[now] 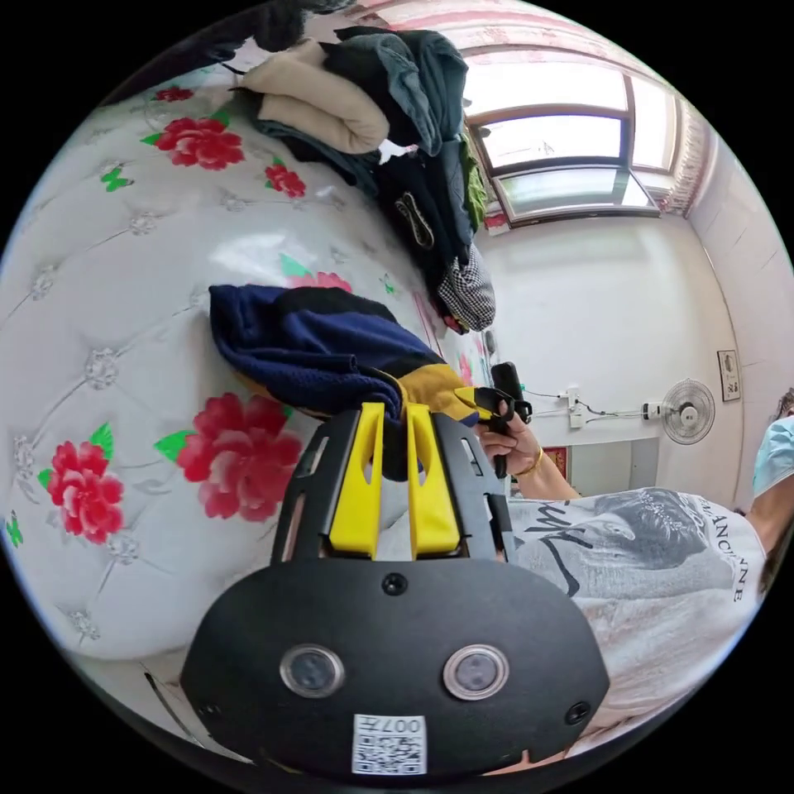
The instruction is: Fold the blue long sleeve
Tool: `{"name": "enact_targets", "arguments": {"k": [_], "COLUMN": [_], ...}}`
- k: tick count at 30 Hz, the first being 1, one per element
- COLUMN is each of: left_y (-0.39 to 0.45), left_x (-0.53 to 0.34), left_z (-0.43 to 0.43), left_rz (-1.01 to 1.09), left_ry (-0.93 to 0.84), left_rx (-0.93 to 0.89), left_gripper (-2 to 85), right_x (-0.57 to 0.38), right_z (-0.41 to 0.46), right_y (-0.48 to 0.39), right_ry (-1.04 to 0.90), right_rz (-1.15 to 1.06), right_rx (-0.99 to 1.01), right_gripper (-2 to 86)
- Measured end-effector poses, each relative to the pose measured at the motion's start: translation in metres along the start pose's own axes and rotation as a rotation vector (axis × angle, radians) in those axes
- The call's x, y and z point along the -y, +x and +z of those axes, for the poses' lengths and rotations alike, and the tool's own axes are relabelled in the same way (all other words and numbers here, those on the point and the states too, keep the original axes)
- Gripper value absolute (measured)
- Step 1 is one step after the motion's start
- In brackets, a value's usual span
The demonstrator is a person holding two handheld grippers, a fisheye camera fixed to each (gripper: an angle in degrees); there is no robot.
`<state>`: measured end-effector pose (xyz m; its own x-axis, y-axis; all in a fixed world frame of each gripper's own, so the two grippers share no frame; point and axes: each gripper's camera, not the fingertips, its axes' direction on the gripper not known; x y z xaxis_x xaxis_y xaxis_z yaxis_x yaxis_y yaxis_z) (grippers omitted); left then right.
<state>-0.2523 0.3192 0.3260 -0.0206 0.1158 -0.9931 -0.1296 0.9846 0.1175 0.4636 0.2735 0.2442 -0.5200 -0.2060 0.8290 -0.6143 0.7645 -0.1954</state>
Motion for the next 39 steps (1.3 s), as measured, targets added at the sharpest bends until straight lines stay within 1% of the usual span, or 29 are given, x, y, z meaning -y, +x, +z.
{"name": "enact_targets", "arguments": {"k": [2, 4, 5, 6, 10, 12, 13, 14, 15, 16, 17, 18, 19, 20, 23, 25, 26, 28, 29, 30, 31, 32, 33, 34, 35, 36, 37, 38, 39], "left_y": [0.031, 0.068, 0.096, 0.126, 0.229, 0.295, 0.310, 0.335, 0.352, 0.357, 0.361, 0.353, 0.344, 0.321, 0.252, 0.208, 0.180, 0.141, 0.117, 0.094, 0.083, 0.062, 0.043, 0.035, 0.019, 0.006, 0.000, -0.009, -0.015], "left_x": [0.013, 0.031, 0.043, 0.057, 0.092, 0.110, 0.113, 0.118, 0.119, 0.118, 0.113, 0.106, 0.102, 0.091, 0.056, 0.040, 0.033, 0.025, 0.021, 0.015, 0.012, 0.005, -0.004, -0.009, -0.019, -0.030, -0.036, -0.045, -0.052], "left_z": [0.034, 0.072, 0.099, 0.127, 0.220, 0.296, 0.317, 0.361, 0.407, 0.429, 0.472, 0.512, 0.530, 0.558, 0.574, 0.563, 0.546, 0.509, 0.478, 0.443, 0.425, 0.386, 0.344, 0.322, 0.279, 0.237, 0.217, 0.178, 0.143], "left_rz": [0.047, 0.104, 0.147, 0.202, 0.390, 0.496, 0.518, 0.555, 0.578, 0.589, 0.626, 0.641, 0.627, 0.593, 0.519, 0.449, 0.397, 0.291, 0.200, 0.103, 0.050, -0.060, -0.179, -0.236, -0.341, -0.434, -0.475, -0.535, -0.573], "left_ry": [-0.014, -0.028, -0.036, -0.043, -0.077, -0.122, -0.135, -0.176, -0.223, -0.243, -0.289, -0.367, -0.408, -0.487, -0.567, -0.586, -0.569, -0.493, -0.421, -0.332, -0.283, -0.178, -0.052, 0.013, 0.146, 0.284, 0.349, 0.471, 0.582], "left_rx": [-0.023, -0.047, -0.059, -0.068, -0.122, -0.141, -0.140, -0.133, -0.095, -0.061, 0.022, 0.119, 0.171, 0.246, 0.297, 0.366, 0.422, 0.509, 0.547, 0.578, 0.594, 0.630, 0.674, 0.689, 0.710, 0.733, 0.740, 0.750, 0.768], "left_gripper": [4.9, 4.9, 4.9, 4.9, 4.9, 5.0, 5.0, 5.4, 5.8, 6.1, 6.6, 6.9, 6.8, 6.6, 5.9, 5.8, 5.6, 5.3, 5.2, 5.5, 5.6, 6.0, 6.4, 6.6, 6.9, 7.2, 7.3, 7.4, 7.7], "right_x": [-0.005, -0.016, -0.020, -0.029, -0.086, -0.118, -0.140, -0.150, -0.168, -0.184, -0.190, -0.201, -0.211, -0.216, -0.222, -0.197, -0.187, -0.141, -0.129, -0.107, -0.086, -0.077, -0.063, -0.053, -0.049, -0.043, -0.039, -0.039, -0.043], "right_z": [-0.052, -0.132, -0.153, -0.196, -0.344, -0.399, -0.432, -0.447, -0.473, -0.495, -0.504, -0.518, -0.522, -0.520, -0.470, -0.391, -0.368, -0.266, -0.239, -0.185, -0.131, -0.103, -0.050, 0.002, 0.026, 0.073, 0.117, 0.134, 0.163], "right_y": [-0.012, -0.034, -0.040, -0.054, -0.101, -0.111, -0.110, -0.108, -0.098, -0.079, -0.066, -0.037, -0.004, 0.010, 0.054, 0.078, 0.084, 0.101, 0.103, 0.104, 0.101, 0.097, 0.089, 0.081, 0.078, 0.073, 0.071, 0.070, 0.063], "right_ry": [0.039, 0.115, 0.137, 0.184, 0.381, 0.472, 0.534, 0.566, 0.627, 0.677, 0.698, 0.720, 0.717, 0.709, 0.662, 0.536, 0.493, 0.312, 0.262, 0.163, 0.065, 0.016, -0.073, -0.165, -0.209, -0.293, -0.372, -0.390, -0.376], "right_rz": [-0.050, -0.121, -0.137, -0.177, -0.304, -0.314, -0.298, -0.280, -0.230, -0.145, -0.092, 0.029, 0.155, 0.192, 0.141, 0.063, 0.047, -0.025, -0.042, -0.073, -0.116, -0.146, -0.213, -0.278, -0.308, -0.364, -0.407, -0.407, -0.511], "right_rx": [-0.005, -0.029, -0.035, -0.056, -0.209, -0.277, -0.321, -0.344, -0.401, -0.482, -0.526, -0.617, -0.680, -0.696, -0.672, -0.693, -0.684, -0.652, -0.654, -0.667, -0.681, -0.694, -0.729, -0.764, -0.780, -0.822, -0.887, -0.980, -1.164], "right_gripper": [5.2, 4.8, 4.7, 4.5, 4.0, 3.9, 3.7, 3.7, 3.5, 3.5, 3.5, 3.5, 3.4, 3.4, 3.1, 3.0, 2.9, 2.8, 2.7, 2.6, 2.5, 2.5, 2.4, 2.4, 2.3, 2.3, 2.2, 2.2, 1.8]}}
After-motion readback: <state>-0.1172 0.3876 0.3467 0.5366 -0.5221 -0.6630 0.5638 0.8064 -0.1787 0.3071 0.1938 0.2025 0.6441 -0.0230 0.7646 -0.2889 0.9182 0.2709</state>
